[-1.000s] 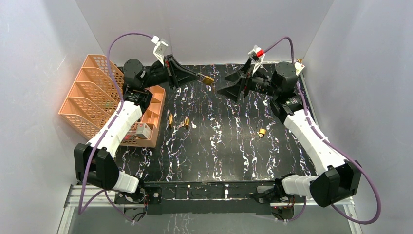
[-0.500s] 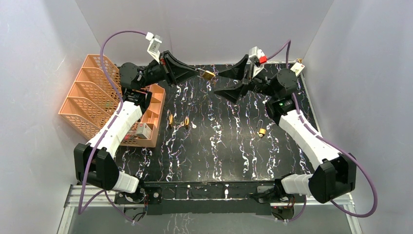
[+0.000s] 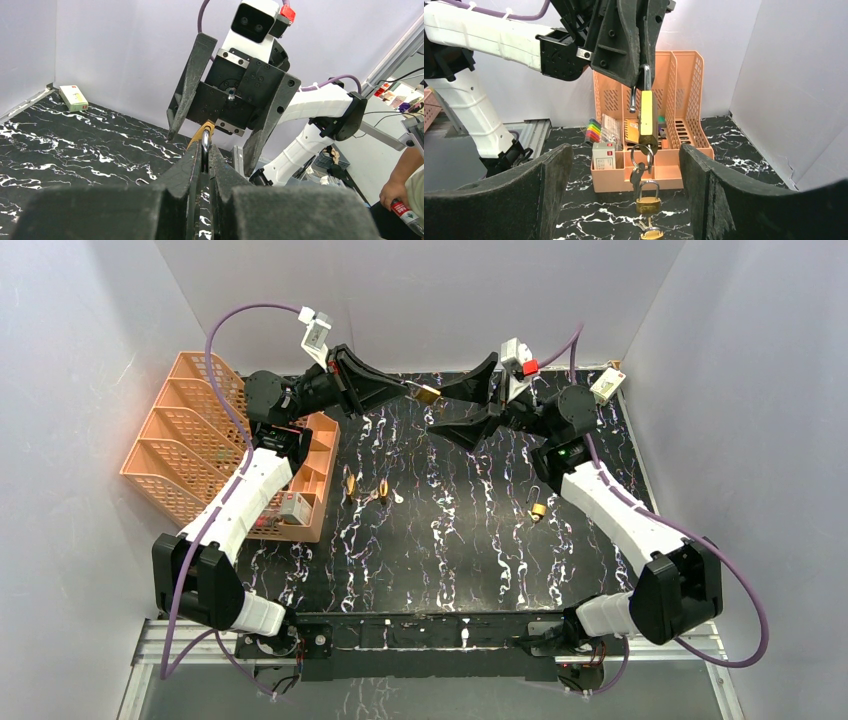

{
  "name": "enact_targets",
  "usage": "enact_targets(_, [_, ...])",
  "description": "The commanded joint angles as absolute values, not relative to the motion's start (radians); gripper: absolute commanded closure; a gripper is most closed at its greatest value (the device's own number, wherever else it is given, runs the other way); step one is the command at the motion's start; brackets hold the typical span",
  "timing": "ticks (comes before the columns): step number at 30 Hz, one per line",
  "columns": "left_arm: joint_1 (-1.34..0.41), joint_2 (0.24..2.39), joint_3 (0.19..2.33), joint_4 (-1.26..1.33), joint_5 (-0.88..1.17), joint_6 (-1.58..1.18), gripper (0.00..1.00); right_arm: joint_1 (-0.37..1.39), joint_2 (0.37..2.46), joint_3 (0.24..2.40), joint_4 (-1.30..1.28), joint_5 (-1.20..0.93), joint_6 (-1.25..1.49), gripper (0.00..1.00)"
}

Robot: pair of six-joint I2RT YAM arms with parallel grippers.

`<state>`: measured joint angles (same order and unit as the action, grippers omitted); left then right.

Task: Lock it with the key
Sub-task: Pick up the lock from the center of the board.

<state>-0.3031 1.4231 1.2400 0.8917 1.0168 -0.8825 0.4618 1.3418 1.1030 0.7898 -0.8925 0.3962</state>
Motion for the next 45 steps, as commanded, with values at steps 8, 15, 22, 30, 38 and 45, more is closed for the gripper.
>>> enact_targets(8, [-0.299,1.387,1.271,0.969,1.006,-0.888,1.0,0.474,1.352,1.132,0.939,-0.876,0.431,0.2])
enact_targets(15, [-0.299,1.383,1.282,0.969,1.002,-0.892,1.0,0.475,1.323,1.113,0.944,-0.878,0.431,0.27])
enact_targets(22, [-0.299,1.369,1.278,0.971,0.996,-0.884,1.0,0.473,1.325,1.117,0.964,-0.889,0.472,0.32])
enact_targets(30, [-0.299,1.37,1.271,0.975,1.004,-0.881,1.0,0.474,1.345,1.139,0.968,-0.882,0.533,0.4])
enact_targets(38, [-0.299,1.373,1.26,0.989,1.017,-0.887,1.0,0.474,1.403,1.177,1.042,-0.877,0.663,0.47])
enact_targets(45, [-0.299,1.371,1.252,1.001,1.022,-0.891,1.0,0.475,1.449,1.229,1.046,-0.872,0.722,0.57])
